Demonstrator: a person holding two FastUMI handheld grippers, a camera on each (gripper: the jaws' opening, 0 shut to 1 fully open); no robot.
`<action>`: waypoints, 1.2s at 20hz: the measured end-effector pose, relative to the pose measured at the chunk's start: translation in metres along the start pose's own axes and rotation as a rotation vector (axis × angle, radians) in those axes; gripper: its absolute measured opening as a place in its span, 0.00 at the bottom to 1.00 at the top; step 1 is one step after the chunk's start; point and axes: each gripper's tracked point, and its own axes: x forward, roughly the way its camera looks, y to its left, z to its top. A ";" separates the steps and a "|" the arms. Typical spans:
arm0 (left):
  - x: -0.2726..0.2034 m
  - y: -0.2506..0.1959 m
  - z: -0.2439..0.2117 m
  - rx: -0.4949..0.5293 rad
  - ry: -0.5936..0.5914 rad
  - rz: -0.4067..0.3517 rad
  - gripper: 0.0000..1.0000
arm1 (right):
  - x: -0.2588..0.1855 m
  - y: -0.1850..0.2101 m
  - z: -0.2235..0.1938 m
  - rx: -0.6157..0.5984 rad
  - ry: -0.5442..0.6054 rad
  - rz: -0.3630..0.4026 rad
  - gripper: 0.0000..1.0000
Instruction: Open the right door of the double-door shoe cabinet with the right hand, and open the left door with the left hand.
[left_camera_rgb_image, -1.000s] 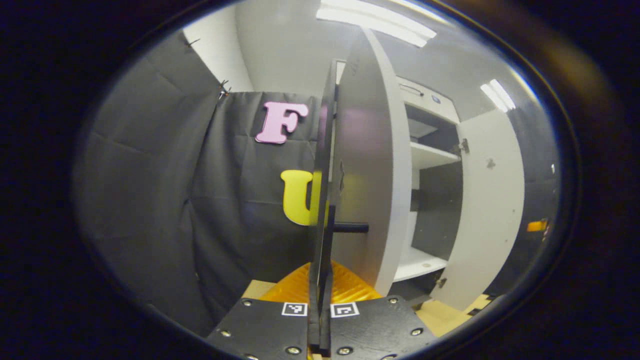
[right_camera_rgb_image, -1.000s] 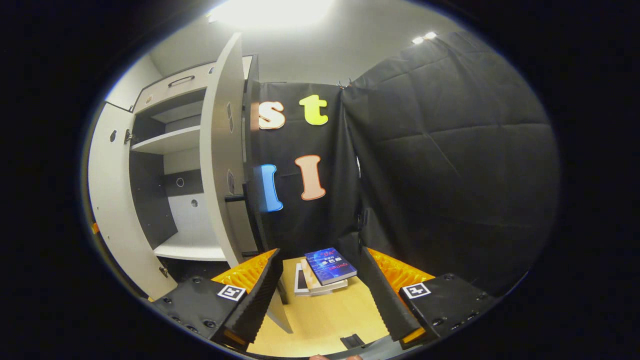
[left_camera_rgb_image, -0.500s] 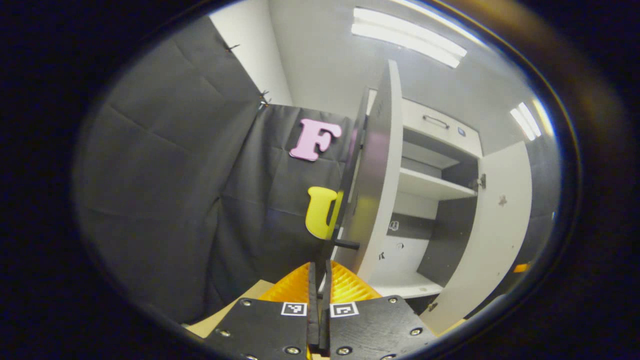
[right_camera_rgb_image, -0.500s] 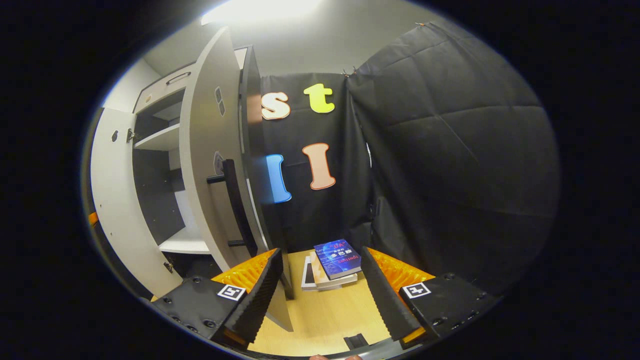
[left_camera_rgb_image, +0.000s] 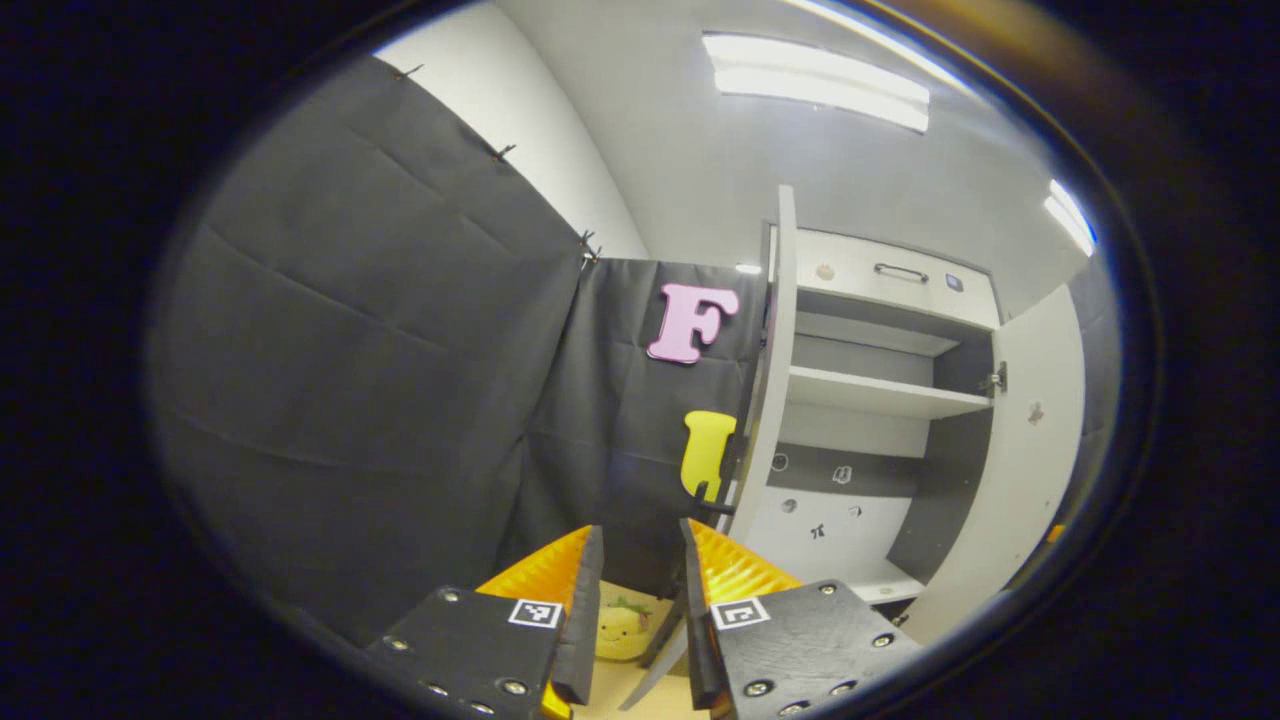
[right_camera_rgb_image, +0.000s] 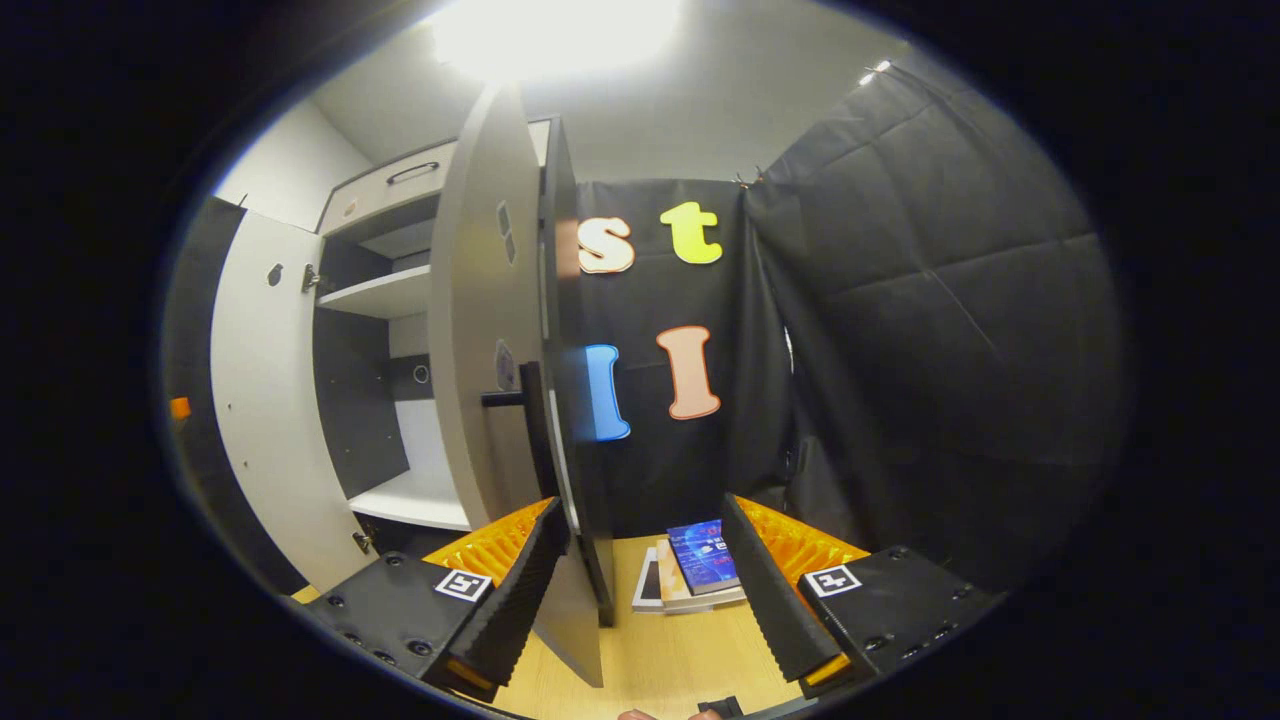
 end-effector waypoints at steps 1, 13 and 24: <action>0.001 -0.005 -0.002 0.024 0.007 0.009 0.42 | 0.000 0.010 -0.001 -0.015 -0.001 0.031 0.98; 0.004 -0.086 -0.064 0.211 0.122 -0.186 0.89 | -0.004 0.080 -0.003 -0.028 0.004 0.073 0.98; 0.017 -0.078 -0.094 0.150 0.120 -0.288 0.89 | -0.010 0.151 -0.015 -0.046 0.027 0.055 0.98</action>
